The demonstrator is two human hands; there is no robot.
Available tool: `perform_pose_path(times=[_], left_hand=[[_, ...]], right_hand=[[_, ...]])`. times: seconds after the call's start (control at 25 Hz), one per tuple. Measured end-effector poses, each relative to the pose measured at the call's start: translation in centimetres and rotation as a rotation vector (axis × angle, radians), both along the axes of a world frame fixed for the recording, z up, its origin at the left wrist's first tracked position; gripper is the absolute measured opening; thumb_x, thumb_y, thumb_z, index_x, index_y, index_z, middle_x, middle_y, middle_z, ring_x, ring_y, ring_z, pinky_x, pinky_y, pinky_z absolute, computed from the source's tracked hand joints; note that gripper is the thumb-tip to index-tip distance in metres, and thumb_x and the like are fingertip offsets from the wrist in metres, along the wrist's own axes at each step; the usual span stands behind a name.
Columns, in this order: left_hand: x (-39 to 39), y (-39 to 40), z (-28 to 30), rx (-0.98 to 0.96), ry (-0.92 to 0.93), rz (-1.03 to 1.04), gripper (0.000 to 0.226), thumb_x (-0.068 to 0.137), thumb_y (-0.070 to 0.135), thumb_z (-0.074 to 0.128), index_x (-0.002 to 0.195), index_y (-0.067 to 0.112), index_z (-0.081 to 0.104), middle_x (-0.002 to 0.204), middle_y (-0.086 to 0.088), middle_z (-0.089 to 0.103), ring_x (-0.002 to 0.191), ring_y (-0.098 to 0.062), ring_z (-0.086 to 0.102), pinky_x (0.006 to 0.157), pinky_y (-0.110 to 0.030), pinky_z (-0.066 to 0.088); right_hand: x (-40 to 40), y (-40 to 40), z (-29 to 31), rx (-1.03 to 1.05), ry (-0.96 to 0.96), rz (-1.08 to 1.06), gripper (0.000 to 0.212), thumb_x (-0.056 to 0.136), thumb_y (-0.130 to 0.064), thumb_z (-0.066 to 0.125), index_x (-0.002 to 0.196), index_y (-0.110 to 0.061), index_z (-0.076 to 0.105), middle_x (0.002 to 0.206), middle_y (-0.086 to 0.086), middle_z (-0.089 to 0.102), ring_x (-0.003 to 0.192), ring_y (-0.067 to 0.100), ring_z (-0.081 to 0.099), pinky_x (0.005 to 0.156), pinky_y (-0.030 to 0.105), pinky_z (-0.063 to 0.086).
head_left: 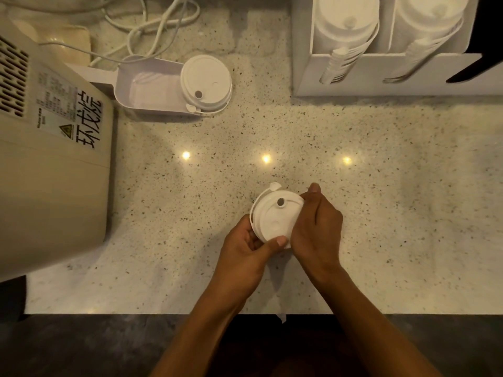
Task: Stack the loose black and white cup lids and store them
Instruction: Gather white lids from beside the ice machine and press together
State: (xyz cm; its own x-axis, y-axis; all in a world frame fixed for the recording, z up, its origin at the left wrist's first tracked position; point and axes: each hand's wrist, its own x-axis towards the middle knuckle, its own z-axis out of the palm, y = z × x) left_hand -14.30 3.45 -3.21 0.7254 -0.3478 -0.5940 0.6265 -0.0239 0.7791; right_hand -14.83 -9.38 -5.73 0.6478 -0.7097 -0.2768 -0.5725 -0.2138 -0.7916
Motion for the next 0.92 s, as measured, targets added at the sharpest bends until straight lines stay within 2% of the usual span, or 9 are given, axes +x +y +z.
perform_pose_path(times=[0.12, 0.16, 0.24, 0.28, 0.36, 0.48, 0.6, 0.72, 0.92], left_hand=[[-0.1, -0.1, -0.2, 0.064, -0.08, -0.022, 0.06, 0.088, 0.003, 0.074, 0.131, 0.04, 0.055, 0.126, 0.018, 0.07, 0.116, -0.004, 0.065, 0.091, -0.02, 0.055], [-0.3, -0.3, -0.3, 0.109, -0.13, -0.032, 0.062, 0.089, 0.005, 0.074, 0.132, 0.044, 0.052, 0.127, 0.023, 0.066, 0.117, 0.0, 0.063, 0.09, -0.017, 0.054], [-1.0, -0.6, -0.3, 0.241, -0.284, -0.058, 0.063, 0.092, 0.014, 0.072, 0.14, 0.042, 0.044, 0.132, 0.023, 0.059, 0.122, 0.001, 0.057, 0.092, -0.017, 0.053], [-1.3, -0.7, -0.4, 0.362, -0.386, -0.087, 0.062, 0.092, 0.024, 0.07, 0.145, 0.038, 0.04, 0.136, 0.019, 0.055, 0.124, 0.001, 0.053, 0.095, -0.018, 0.051], [-1.5, -0.7, -0.9, 0.65, -0.551, -0.198, 0.069, 0.091, 0.045, 0.059, 0.152, 0.027, 0.032, 0.141, 0.005, 0.046, 0.131, -0.008, 0.04, 0.105, -0.026, 0.039], [-1.0, -0.3, -1.8, 0.867, -0.677, -0.32, 0.076, 0.094, 0.054, 0.045, 0.156, 0.016, 0.024, 0.156, -0.01, 0.034, 0.145, -0.024, 0.024, 0.115, -0.041, 0.023], [-0.6, -0.1, -2.6, 0.938, -0.806, -0.457, 0.067, 0.101, 0.047, 0.034, 0.158, 0.015, 0.021, 0.167, -0.008, 0.022, 0.155, -0.026, 0.011, 0.121, -0.048, 0.016], [-0.3, 0.1, -3.2, 0.957, -0.836, -0.516, 0.065, 0.102, 0.044, 0.028, 0.158, 0.013, 0.023, 0.168, -0.004, 0.017, 0.157, -0.024, 0.006, 0.123, -0.051, 0.015], [0.2, 0.3, -3.7, 1.013, -0.894, -0.595, 0.067, 0.101, 0.049, 0.026, 0.158, 0.013, 0.024, 0.169, -0.003, 0.013, 0.157, -0.025, 0.001, 0.125, -0.052, 0.006]], right_hand=[[-0.2, -0.2, 0.0, -0.02, 0.031, 0.034, 0.058, 0.097, -0.064, 0.019, 0.074, -0.026, 0.057, 0.063, -0.009, 0.064, 0.068, -0.001, 0.063, 0.05, 0.023, 0.047], [-0.2, -0.3, 0.2, -0.065, 0.044, 0.085, 0.054, 0.097, -0.064, 0.018, 0.079, -0.03, 0.055, 0.064, -0.011, 0.062, 0.071, -0.001, 0.062, 0.053, 0.023, 0.045], [-0.2, -0.4, 0.4, -0.195, 0.04, 0.189, 0.048, 0.099, -0.062, 0.015, 0.084, -0.032, 0.049, 0.072, -0.014, 0.057, 0.07, 0.005, 0.058, 0.057, 0.023, 0.041], [-0.3, -0.5, 0.4, -0.27, 0.03, 0.226, 0.048, 0.102, -0.058, 0.016, 0.085, -0.029, 0.05, 0.076, -0.012, 0.056, 0.07, 0.008, 0.053, 0.06, 0.025, 0.04], [-0.5, -0.6, 0.1, -0.408, 0.022, 0.262, 0.048, 0.105, -0.045, 0.022, 0.087, -0.015, 0.056, 0.086, 0.001, 0.056, 0.081, 0.015, 0.047, 0.067, 0.03, 0.041], [-0.6, -0.7, -0.3, -0.464, 0.032, 0.242, 0.042, 0.104, -0.032, 0.029, 0.093, -0.006, 0.06, 0.097, 0.011, 0.055, 0.093, 0.021, 0.042, 0.078, 0.033, 0.039], [-0.5, -0.5, -0.8, -0.503, 0.051, 0.269, 0.031, 0.103, -0.023, 0.035, 0.1, -0.006, 0.062, 0.101, 0.013, 0.058, 0.095, 0.025, 0.045, 0.082, 0.03, 0.035], [-0.3, -0.4, -1.1, -0.55, 0.083, 0.295, 0.034, 0.102, -0.021, 0.033, 0.097, -0.004, 0.063, 0.099, 0.015, 0.06, 0.091, 0.029, 0.049, 0.081, 0.026, 0.029], [0.2, -0.3, -1.0, -0.587, 0.105, 0.312, 0.033, 0.102, -0.021, 0.032, 0.095, -0.004, 0.06, 0.095, 0.015, 0.06, 0.087, 0.029, 0.05, 0.073, 0.038, 0.038]])
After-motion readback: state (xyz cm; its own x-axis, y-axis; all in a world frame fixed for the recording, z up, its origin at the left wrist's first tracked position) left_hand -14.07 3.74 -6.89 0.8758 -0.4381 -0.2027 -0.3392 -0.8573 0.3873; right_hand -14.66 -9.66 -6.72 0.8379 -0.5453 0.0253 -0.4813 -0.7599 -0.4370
